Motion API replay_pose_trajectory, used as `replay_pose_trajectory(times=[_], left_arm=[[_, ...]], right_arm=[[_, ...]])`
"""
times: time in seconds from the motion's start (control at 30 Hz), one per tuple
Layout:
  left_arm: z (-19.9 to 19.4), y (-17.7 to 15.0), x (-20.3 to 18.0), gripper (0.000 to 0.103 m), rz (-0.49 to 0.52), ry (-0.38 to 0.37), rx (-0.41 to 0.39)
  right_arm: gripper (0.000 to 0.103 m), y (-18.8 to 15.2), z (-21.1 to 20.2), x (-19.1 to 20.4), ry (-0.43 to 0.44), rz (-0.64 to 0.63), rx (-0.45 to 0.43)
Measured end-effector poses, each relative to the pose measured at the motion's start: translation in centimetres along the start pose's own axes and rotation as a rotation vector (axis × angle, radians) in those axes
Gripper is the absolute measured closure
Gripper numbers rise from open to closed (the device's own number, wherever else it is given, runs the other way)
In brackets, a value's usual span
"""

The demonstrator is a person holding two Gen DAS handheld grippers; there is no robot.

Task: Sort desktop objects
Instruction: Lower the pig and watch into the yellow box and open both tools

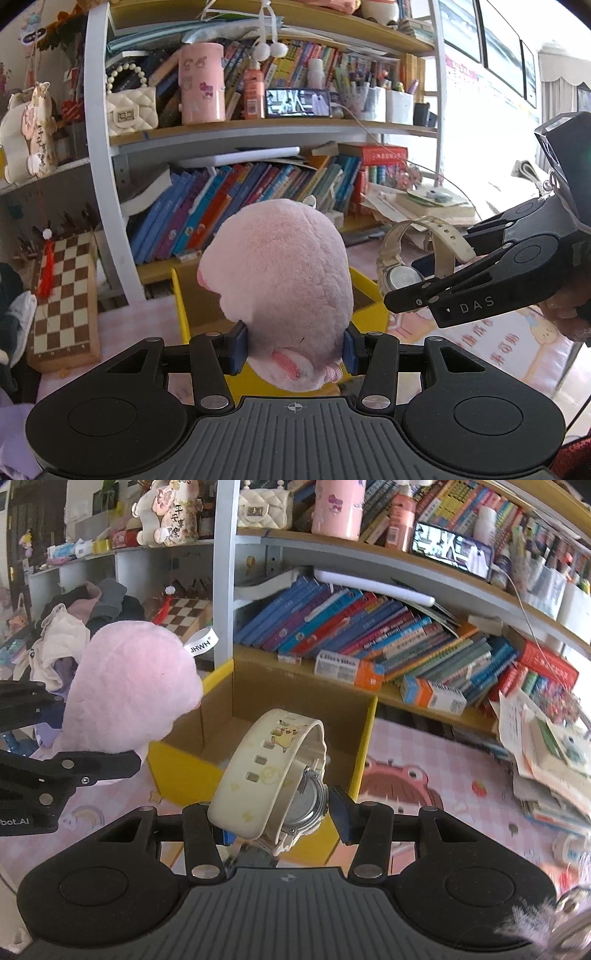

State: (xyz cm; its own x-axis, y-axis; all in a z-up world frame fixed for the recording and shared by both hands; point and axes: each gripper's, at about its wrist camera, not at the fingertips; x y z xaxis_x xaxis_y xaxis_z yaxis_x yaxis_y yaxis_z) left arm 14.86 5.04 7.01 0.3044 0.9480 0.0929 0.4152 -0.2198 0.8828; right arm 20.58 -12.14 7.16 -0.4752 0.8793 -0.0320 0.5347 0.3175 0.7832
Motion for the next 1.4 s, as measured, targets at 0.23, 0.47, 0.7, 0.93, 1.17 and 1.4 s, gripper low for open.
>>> replay_pose_trajectory(times=[0.23, 0.47, 0.7, 0.93, 1.17, 1.4], left_arm=[[2.7, 1.3, 1.2, 0.056, -0.002, 0.024, 0.001], [5.7, 2.2, 1.9, 0.056, 0.001, 0.039, 0.026], [8.0, 2.2, 2.5, 0.056, -0.004, 0.049, 0.068], [9.9, 1.9, 2.9, 0.056, -0.010, 0.056, 0.114], [11.7, 1.5, 3.5, 0.056, -0.015, 0.057, 0.164], [13.5, 1.3, 3.9, 0.056, -0.013, 0.047, 0.207]], right_arm=[[0.057, 2.6, 2.4, -1.0, 0.027, -0.034, -0.015], [0.057, 4.4, 5.3, -1.9, 0.052, -0.060, -0.009], [0.057, 5.5, 7.7, -2.6, 0.075, -0.073, 0.001], [0.057, 5.8, 10.0, -2.9, 0.103, -0.080, 0.033], [0.057, 5.9, 12.2, -3.1, 0.125, -0.094, 0.068], [0.057, 6.0, 14.6, -3.4, 0.143, -0.115, 0.109]])
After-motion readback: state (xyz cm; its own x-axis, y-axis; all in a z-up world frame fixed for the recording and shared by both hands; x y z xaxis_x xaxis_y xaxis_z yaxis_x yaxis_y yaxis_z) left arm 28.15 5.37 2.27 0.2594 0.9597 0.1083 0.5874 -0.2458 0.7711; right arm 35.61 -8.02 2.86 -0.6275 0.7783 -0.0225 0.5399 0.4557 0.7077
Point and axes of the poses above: each gripper's, at about its wrist camera, not at the fingertips, and z roughly the way its jaws point, x to its left, y to its top, and after that the axes turned 4 degrees about z, right-handed
